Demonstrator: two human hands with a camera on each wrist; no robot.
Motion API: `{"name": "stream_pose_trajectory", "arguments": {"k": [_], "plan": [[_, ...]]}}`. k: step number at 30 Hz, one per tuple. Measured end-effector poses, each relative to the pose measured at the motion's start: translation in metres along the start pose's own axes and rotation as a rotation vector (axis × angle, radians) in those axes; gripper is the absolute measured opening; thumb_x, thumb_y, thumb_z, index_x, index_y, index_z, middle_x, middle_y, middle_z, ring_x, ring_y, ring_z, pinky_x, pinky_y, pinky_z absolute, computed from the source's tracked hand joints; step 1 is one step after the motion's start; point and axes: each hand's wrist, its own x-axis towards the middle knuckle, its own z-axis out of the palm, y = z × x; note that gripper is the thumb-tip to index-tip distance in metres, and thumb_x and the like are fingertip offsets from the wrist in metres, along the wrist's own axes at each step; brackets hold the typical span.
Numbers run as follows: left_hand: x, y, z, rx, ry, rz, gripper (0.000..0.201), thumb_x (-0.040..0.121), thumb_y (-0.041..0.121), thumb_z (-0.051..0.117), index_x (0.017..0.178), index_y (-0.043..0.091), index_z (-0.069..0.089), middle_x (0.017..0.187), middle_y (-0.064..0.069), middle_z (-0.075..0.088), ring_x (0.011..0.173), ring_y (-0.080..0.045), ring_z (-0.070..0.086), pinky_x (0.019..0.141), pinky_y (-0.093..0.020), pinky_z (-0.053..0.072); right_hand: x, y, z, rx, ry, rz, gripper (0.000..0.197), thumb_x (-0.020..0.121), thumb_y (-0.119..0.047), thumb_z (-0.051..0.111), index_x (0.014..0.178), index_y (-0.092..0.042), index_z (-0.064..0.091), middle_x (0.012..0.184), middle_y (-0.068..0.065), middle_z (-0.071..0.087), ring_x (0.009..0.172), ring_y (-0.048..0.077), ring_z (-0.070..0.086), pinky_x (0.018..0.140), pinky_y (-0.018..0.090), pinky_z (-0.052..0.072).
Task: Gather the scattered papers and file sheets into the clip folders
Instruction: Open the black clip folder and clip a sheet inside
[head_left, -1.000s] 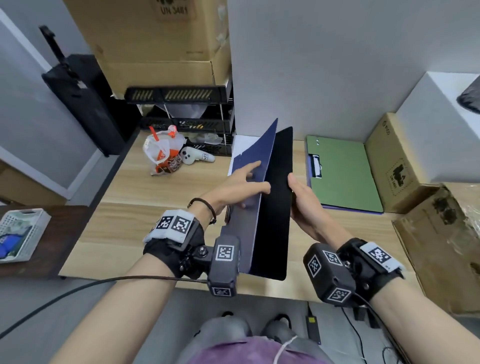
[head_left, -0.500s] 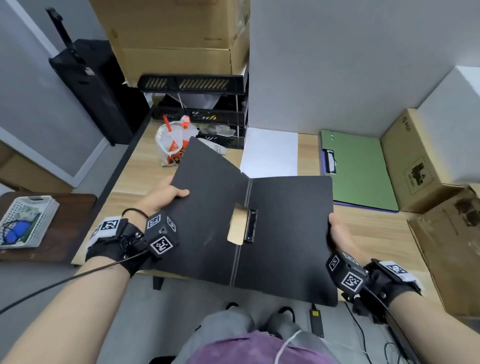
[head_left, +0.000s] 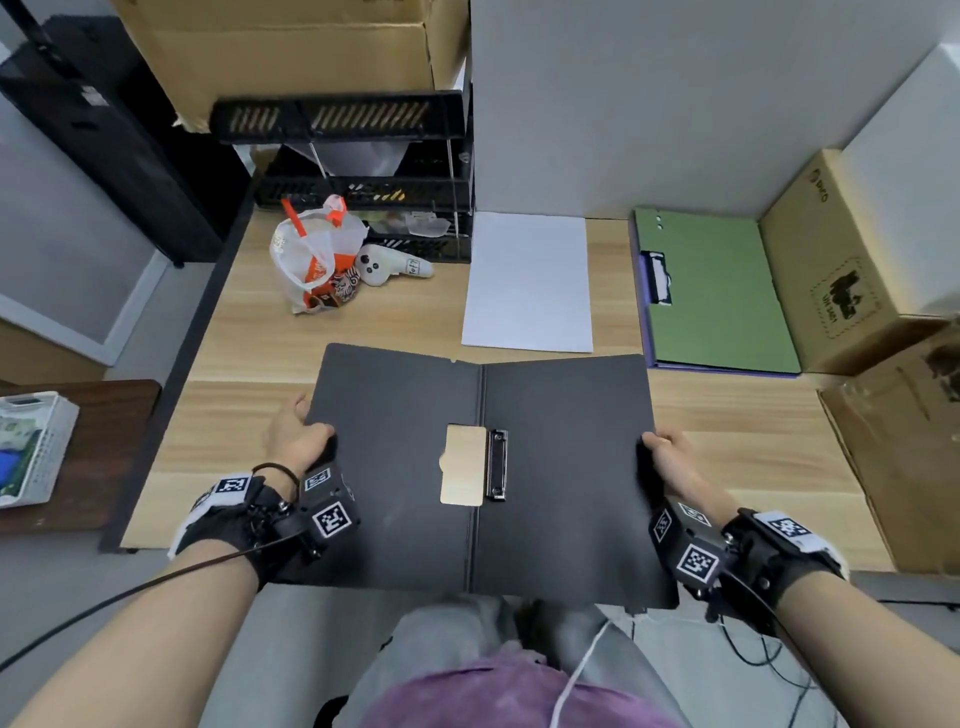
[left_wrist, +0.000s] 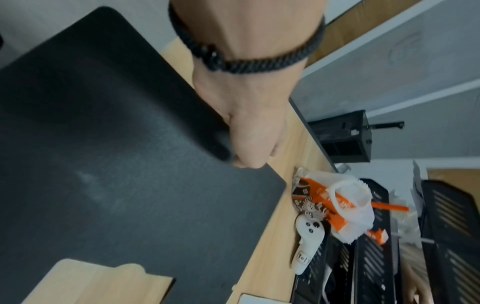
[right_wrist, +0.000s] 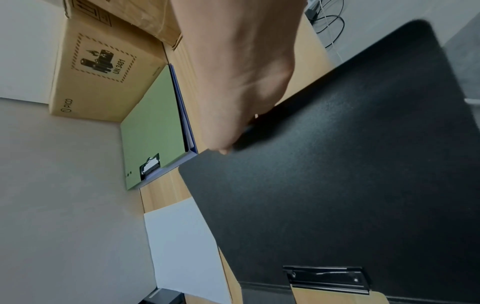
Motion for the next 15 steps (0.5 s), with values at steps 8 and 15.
{"name": "stream_pose_trajectory", "arguments": {"k": [8,15], "plan": [[-0.004,0.002,0.048,0.182,-0.413,0.002,0.061,0.091,0.009,0.057,0.147,0.022,0.038,0.162,-0.007,0.003,0.150,-0.026,0.004,0.118,-0.038,0.013,-0.005,0.009,0.011,-0.080,-0.109,0.016,0.046,0.098,0.003,0.041,0.144,0.002,0.038,0.148,0.014,0.044,0.129,0.028,0.047,0.093,0.024,0.039],[0.004,0.004,0.056,0.170,-0.316,-0.032,0.049,0.092,0.016,0.052,0.140,0.020,0.049,0.161,-0.008,0.015,0.148,-0.026,0.015,0.119,-0.037,0.017,0.002,0.017,0.009,-0.095,-0.160,0.093,0.049,0.098,0.003,0.041,0.146,0.000,0.036,0.151,0.009,0.040,0.123,0.025,0.049,0.079,0.018,0.039]]}}
